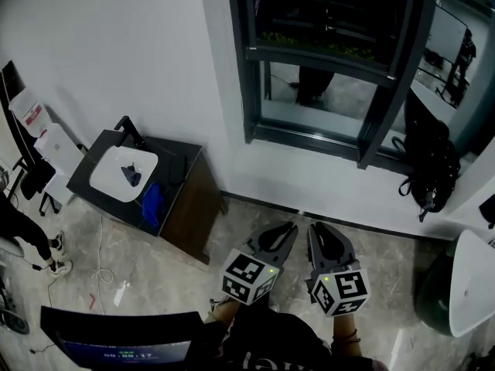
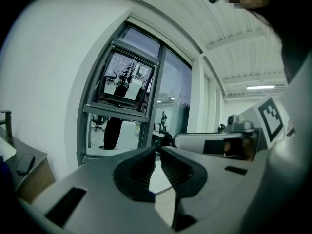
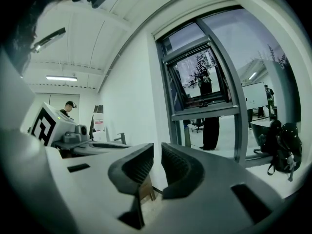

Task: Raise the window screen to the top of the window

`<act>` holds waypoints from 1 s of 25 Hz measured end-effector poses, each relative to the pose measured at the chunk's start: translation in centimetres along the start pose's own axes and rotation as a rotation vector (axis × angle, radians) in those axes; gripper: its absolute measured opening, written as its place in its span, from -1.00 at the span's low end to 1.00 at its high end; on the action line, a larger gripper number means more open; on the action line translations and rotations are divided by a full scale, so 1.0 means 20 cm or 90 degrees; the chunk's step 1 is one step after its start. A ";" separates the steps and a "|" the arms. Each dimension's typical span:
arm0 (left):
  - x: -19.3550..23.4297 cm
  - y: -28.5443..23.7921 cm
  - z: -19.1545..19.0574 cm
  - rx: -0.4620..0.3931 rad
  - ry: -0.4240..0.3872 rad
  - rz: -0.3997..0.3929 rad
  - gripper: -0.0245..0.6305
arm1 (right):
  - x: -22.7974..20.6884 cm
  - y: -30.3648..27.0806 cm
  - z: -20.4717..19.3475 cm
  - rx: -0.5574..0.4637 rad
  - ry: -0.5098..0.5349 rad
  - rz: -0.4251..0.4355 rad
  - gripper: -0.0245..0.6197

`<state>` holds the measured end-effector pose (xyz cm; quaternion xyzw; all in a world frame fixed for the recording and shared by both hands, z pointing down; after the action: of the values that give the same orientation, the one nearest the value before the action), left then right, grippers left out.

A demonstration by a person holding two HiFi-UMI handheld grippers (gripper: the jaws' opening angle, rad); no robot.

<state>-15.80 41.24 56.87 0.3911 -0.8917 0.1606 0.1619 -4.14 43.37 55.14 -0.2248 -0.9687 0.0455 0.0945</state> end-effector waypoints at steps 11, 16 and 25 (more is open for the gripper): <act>0.02 -0.02 0.01 0.010 0.001 -0.009 -0.82 | 0.00 -0.01 -0.01 0.007 0.001 -0.005 -0.78; 0.02 -0.02 0.00 0.023 0.000 -0.016 -0.82 | 0.02 -0.01 -0.02 0.013 0.001 -0.007 -0.78; 0.06 0.03 -0.01 0.022 -0.002 -0.006 -0.82 | 0.05 -0.04 -0.02 0.018 0.006 -0.008 -0.79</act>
<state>-16.96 40.83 57.47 0.3986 -0.8870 0.1745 0.1543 -5.17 43.13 55.77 -0.2172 -0.9690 0.0577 0.1023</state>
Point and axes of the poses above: the fingertips, and each gripper's own axes: y backward along the fingers, x to its left, z out of its top, the point moved 7 cm from there along y, backward along the fingers, and after that the axes turned 15 degrees about y, right-handed, at the moved point
